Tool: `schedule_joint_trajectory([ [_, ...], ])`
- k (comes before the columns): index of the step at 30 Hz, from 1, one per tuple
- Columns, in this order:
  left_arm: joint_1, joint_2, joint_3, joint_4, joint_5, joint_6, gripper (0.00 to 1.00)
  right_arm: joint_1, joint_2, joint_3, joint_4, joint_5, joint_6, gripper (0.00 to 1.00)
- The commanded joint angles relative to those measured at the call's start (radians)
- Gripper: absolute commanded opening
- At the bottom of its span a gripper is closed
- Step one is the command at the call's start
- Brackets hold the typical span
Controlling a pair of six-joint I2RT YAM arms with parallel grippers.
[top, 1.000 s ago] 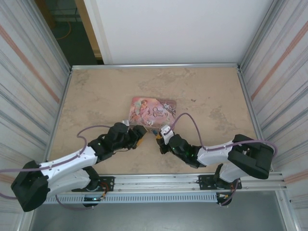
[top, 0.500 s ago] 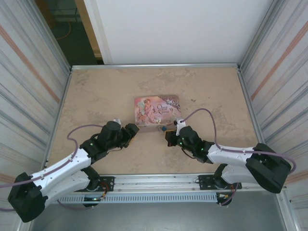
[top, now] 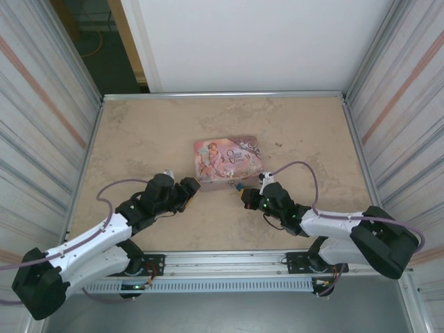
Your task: Unlock the padlock with the key
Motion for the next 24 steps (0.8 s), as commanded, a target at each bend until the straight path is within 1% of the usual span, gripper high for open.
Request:
schedule_joint_trajectory([
  [1, 0.009, 0.006, 0.032, -0.002, 0.009, 0.022, 0.64, -0.024, 0.025, -0.032, 0.007, -0.001, 0.059, 0.0],
  [13, 0.013, 0.038, 0.031, 0.025, 0.03, 0.019, 0.64, -0.085, 0.088, -0.051, 0.071, -0.079, 0.106, 0.0],
  [20, 0.012, 0.039, 0.026, 0.027, 0.033, 0.019, 0.64, -0.097, 0.12, -0.041, 0.069, -0.1, 0.113, 0.0],
  [24, 0.013, 0.031, 0.019, 0.023, 0.029, 0.019, 0.64, -0.098, 0.115, -0.038, 0.063, -0.098, 0.106, 0.13],
])
